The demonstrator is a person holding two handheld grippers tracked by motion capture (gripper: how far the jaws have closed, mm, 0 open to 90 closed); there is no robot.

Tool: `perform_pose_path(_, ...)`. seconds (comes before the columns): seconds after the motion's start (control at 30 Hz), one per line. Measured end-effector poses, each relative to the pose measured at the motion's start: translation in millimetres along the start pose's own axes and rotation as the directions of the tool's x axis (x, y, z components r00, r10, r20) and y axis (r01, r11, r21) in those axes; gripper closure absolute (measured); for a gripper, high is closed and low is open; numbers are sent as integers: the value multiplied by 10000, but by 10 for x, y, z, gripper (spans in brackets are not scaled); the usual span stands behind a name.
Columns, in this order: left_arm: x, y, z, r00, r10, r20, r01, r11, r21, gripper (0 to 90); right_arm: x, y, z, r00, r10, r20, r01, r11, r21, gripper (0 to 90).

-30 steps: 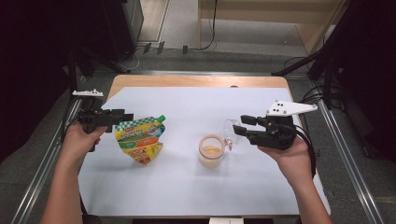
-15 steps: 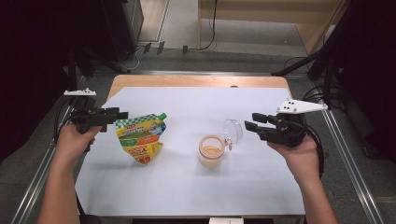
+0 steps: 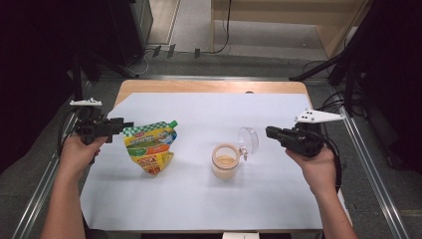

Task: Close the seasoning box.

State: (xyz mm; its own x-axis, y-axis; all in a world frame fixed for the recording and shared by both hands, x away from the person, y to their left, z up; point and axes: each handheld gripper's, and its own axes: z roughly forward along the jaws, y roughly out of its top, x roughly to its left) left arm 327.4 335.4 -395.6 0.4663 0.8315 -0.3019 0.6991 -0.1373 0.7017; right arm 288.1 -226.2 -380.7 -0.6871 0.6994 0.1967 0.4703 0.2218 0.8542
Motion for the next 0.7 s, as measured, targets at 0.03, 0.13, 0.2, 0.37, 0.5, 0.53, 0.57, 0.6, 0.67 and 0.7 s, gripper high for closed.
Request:
perform_pose_path(0.03,2,-7,13,10000,5,-20,-5,10000,41,405,-3,-11,21,10000,51,-55,-51,10000,22,894)
perform_pose_path(0.13,9,-22,69,10000,-31,12,31,9999,156,404,1,-44,87,9997,150,-203,-148,9998,135,900)
perform_pose_path(0.2,11,-30,97,10000,-39,55,38,9998,204,405,14,-59,134,9995,176,-262,-169,9995,250,900)
perform_pose_path(0.37,-3,-44,158,9999,7,112,-10,9995,303,395,50,-88,215,9991,171,-375,-158,9993,344,900)
perform_pose_path(0.5,-14,-43,179,9998,-8,178,3,9995,301,390,72,-122,261,9984,250,-516,-225,9986,468,900)
perform_pose_path(0.53,-16,-43,180,9998,10,200,-16,9995,311,390,76,-133,275,9980,275,-577,-247,9985,478,900)
perform_pose_path(0.57,-21,-43,179,9998,-2,223,-6,9994,337,389,79,-141,284,9979,285,-587,-254,9983,518,900)
perform_pose_path(0.6,-23,-43,179,9998,13,207,-20,9994,343,389,84,-154,301,9977,323,-593,-290,9980,558,900)
perform_pose_path(0.67,-24,-42,180,9998,2,216,-9,9995,314,388,88,-170,324,9975,339,-617,-300,9975,635,900)
perform_pose_path(0.7,-22,-42,182,9998,2,209,-8,9995,314,388,93,-176,332,9973,353,-639,-312,9974,644,900)
